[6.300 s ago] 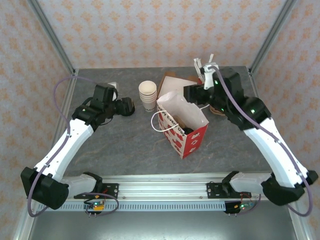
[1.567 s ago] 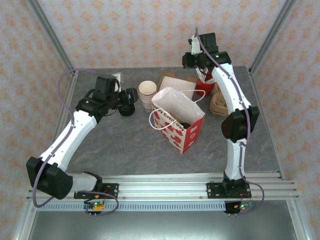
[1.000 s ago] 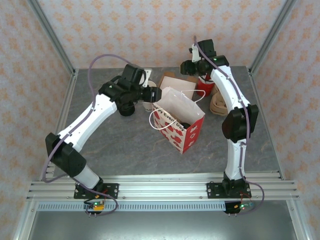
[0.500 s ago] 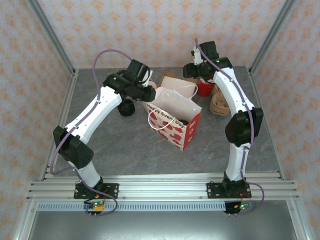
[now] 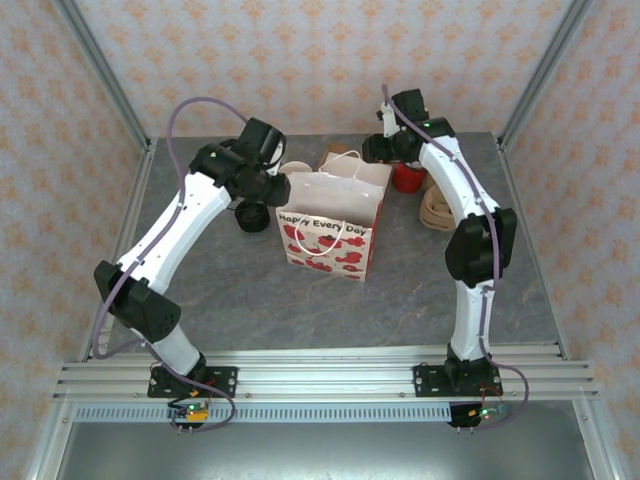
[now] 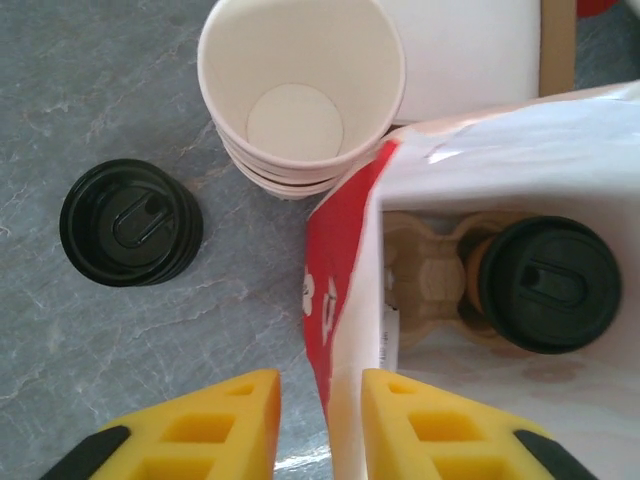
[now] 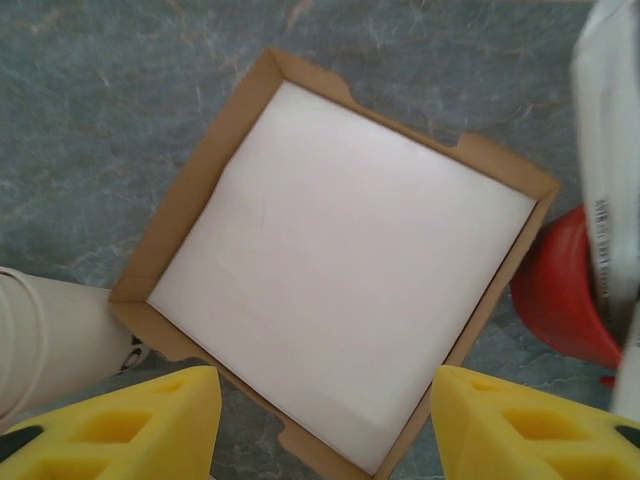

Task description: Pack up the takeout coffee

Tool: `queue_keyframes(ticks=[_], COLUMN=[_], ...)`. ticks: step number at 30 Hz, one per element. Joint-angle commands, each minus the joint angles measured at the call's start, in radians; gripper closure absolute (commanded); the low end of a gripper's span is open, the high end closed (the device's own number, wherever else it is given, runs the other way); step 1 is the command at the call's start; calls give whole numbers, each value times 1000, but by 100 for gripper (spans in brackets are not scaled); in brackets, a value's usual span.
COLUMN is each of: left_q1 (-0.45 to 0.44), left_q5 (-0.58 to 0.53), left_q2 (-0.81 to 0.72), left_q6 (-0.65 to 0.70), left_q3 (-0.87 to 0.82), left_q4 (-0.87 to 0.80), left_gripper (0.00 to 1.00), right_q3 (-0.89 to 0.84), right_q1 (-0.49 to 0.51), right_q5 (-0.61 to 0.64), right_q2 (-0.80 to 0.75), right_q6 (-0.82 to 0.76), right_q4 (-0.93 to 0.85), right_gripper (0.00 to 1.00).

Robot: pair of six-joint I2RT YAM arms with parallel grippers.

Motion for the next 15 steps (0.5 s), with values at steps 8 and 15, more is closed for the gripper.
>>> queue_keyframes(ticks=[8,15], left_q1=[0,1], left_q5=[4,-27], left_q2=[-37,-61], left_q6=[-50,-69], left_q3=[47,75], left_q4=[-5,21], left_gripper=[57,47], right_q3=[137,183], right_q1=[39,46], right_q5=[76,129], right_q2=[175,258], right_q6=[-3,-10], right_q4=[-44,-61], right_gripper=[42,42])
